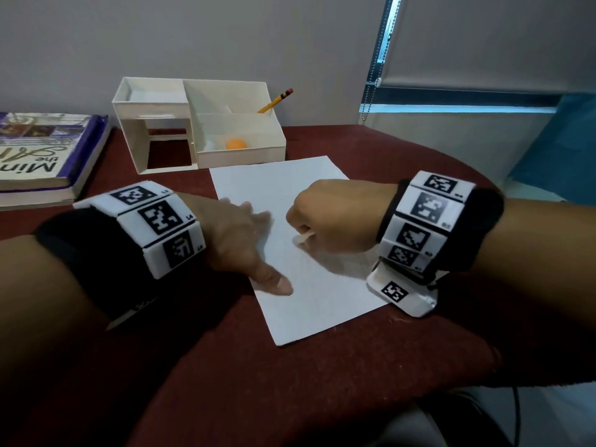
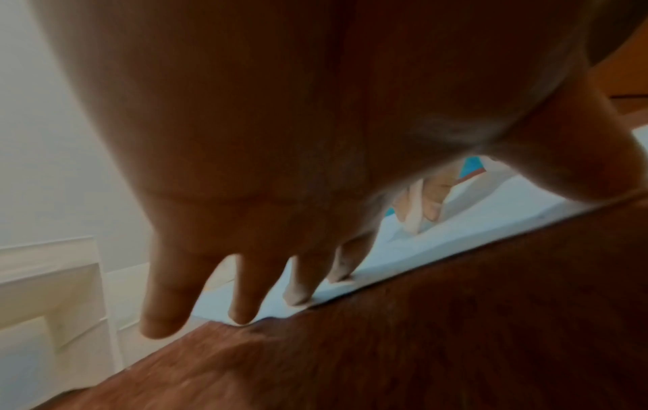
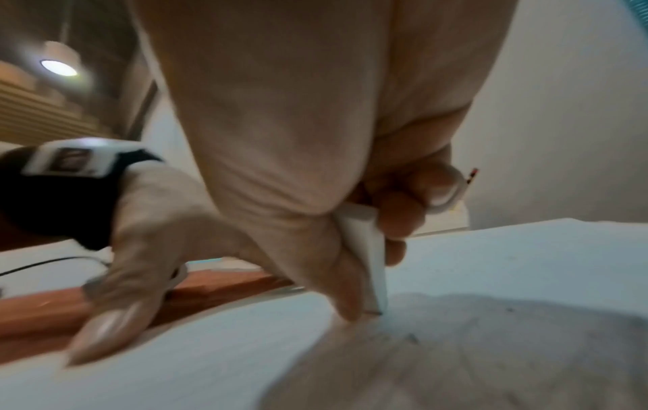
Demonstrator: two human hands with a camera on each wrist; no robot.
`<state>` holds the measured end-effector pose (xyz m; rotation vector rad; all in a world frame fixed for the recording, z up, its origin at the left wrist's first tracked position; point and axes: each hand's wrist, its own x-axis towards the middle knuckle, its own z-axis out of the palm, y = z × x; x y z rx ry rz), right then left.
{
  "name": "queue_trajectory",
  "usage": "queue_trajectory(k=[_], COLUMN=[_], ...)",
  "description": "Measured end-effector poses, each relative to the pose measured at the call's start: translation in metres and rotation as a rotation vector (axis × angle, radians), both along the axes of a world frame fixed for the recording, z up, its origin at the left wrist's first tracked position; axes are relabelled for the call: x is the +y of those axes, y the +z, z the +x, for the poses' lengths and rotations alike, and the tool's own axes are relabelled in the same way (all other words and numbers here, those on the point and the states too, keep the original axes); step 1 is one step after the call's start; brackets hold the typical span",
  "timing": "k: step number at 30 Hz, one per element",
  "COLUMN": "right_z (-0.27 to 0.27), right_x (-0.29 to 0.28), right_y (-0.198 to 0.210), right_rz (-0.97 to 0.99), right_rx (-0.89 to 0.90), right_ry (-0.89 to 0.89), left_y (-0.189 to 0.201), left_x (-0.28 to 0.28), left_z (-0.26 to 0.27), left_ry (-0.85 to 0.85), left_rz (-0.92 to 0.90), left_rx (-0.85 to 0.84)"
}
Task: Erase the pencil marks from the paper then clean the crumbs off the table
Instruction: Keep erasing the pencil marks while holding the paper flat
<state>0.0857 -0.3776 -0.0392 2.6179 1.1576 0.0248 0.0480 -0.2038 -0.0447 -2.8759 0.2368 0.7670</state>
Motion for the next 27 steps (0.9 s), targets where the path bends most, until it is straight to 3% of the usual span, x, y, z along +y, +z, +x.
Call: queue_trajectory(k=[5, 9, 14, 19, 23, 25, 27], right_z=[-0.007, -0.021, 0.002, -0.022, 0.003, -0.004, -0.021], right_x=[0.001, -0.001, -0.006, 0.001, -0.003, -0.003, 0.0], right_y=[-0.004, 0.007, 0.005, 0.008, 0.008, -0.001, -0.002], right_rz=[0.052, 0.051, 0.044, 0.098, 0.046, 0.058, 0.051], right_rx=[-0.007, 0.294, 0.055, 0.347, 0.056, 0.069, 0.207], right_ry=[-0.004, 0.063, -0.052, 0.055, -0.039, -0.023, 0.039], left_y=[-0.003, -0.001, -0.003, -0.002, -0.003, -0.004, -0.006], left_x=[-0.013, -0.013, -0.015, -0.01, -0.015, -0.014, -0.011], left_z=[-0.002, -0.002, -0.001, 0.0, -0.001, -0.001, 0.001], left_ry=[-0.064, -0.06, -0.086, -0.08, -0.077, -0.082, -0.073], left_rz=[0.002, -0.015, 0.04, -0.032, 0.04, 0.03, -0.005], left_rx=[0.022, 0.049, 0.038, 0.07, 0.034, 0.039, 0.064])
